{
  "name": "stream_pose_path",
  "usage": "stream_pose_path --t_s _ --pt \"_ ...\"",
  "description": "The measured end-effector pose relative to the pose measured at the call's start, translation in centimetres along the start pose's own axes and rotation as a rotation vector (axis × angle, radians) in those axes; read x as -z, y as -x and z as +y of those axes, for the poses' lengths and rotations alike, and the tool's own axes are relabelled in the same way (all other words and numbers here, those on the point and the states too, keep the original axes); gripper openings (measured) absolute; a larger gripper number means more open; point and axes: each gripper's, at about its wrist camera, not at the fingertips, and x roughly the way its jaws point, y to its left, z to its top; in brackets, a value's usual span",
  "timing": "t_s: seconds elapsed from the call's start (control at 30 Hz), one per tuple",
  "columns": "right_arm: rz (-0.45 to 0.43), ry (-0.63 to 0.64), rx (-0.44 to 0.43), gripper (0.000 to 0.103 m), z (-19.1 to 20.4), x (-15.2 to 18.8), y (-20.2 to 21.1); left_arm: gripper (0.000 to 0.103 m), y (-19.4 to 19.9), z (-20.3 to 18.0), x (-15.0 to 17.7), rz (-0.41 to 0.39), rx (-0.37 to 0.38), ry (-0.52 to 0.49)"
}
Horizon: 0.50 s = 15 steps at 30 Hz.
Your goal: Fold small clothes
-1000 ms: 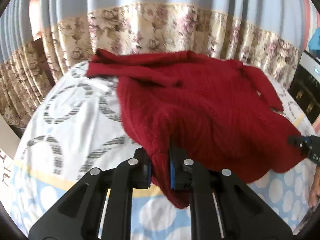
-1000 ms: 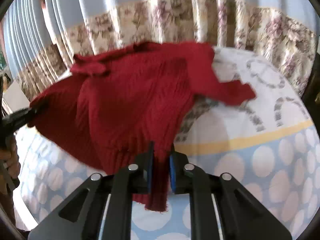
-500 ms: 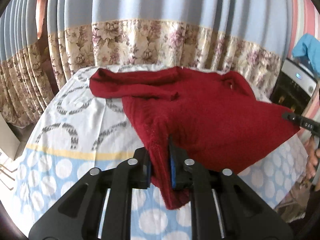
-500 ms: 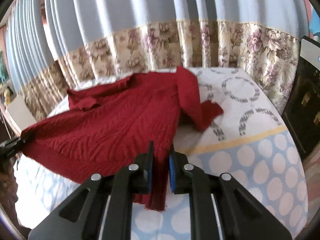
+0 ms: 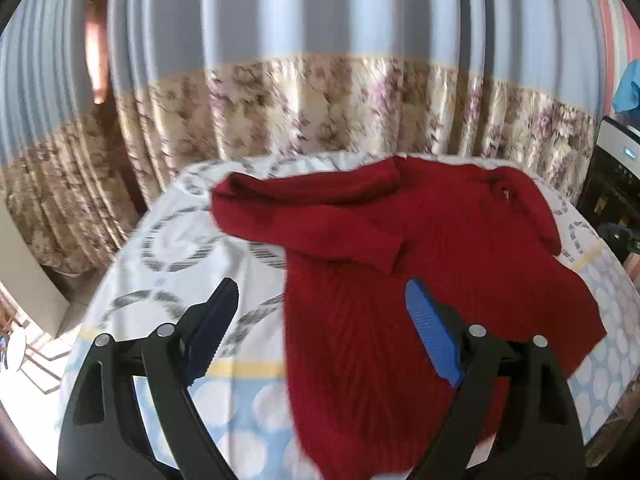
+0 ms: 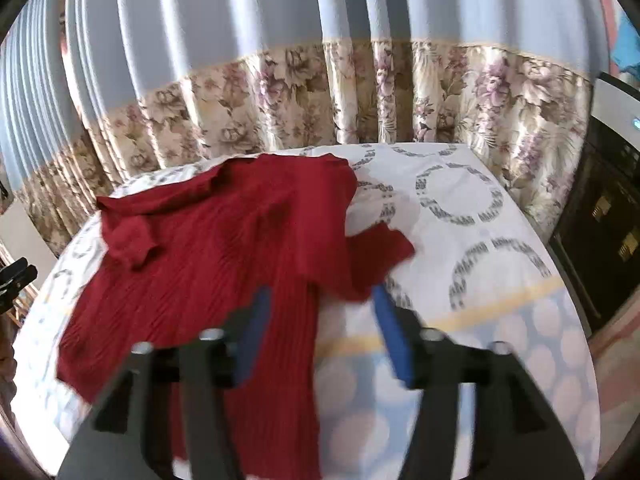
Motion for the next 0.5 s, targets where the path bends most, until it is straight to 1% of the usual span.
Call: stream_pose_path --t_s 0.1,0.17,0.23,0.27,0.3,0.33,0.4,0.43,0.47,0.5 --pt "0.021 0.024 0.001 0.064 0.3 -1.4 -3.8 0.086 -3.3 -0.8 -1.0 0.024 0.010 -0.010" --pt "0.059 0.047 0.020 0.064 0.6 -2.1 -7.2 0.086 -5.7 -1.3 -1.8 0.040 0.000 -0.027" --pt "0.116 0.040 0.023 0.064 0.5 -2.3 -10.0 0.086 -7.6 -1.6 -2.3 0.061 0.007 -0.032" --pt "0.139 0.027 0.035 0.054 0.2 -2.4 -11.2 0.086 -8.1 -1.7 -2.4 0.066 0.007 -0.028" --pt "0.150 0.024 0.043 0.023 0.1 -2.5 -11.8 0.086 -8.6 -1.6 -2.6 0.071 0.007 -0.023" --pt "0.164 0.004 0.093 0.016 -0.6 -2.9 -12.5 0.086 -9.2 -1.5 -2.8 0.075 0.005 -0.022" --pt "0.125 -0.045 0.193 0.016 -2.2 -3.5 -12.3 0.086 -10.1 -1.4 -3.1 0.074 -0.011 -0.025" --pt "0.089 -0.063 0.306 0.015 -3.5 -4.1 -12.0 0.086 -10.5 -1.3 -3.2 0.078 -0.018 -0.025" --pt "0.066 -0.065 0.386 0.015 -4.3 -4.5 -11.8 0.086 -10.9 -1.2 -3.3 0.082 -0.022 -0.023" --pt "0.024 -0.076 0.509 0.015 -5.7 -5.1 -11.3 0.086 -11.2 -0.9 -3.4 0.085 -0.026 -0.018"
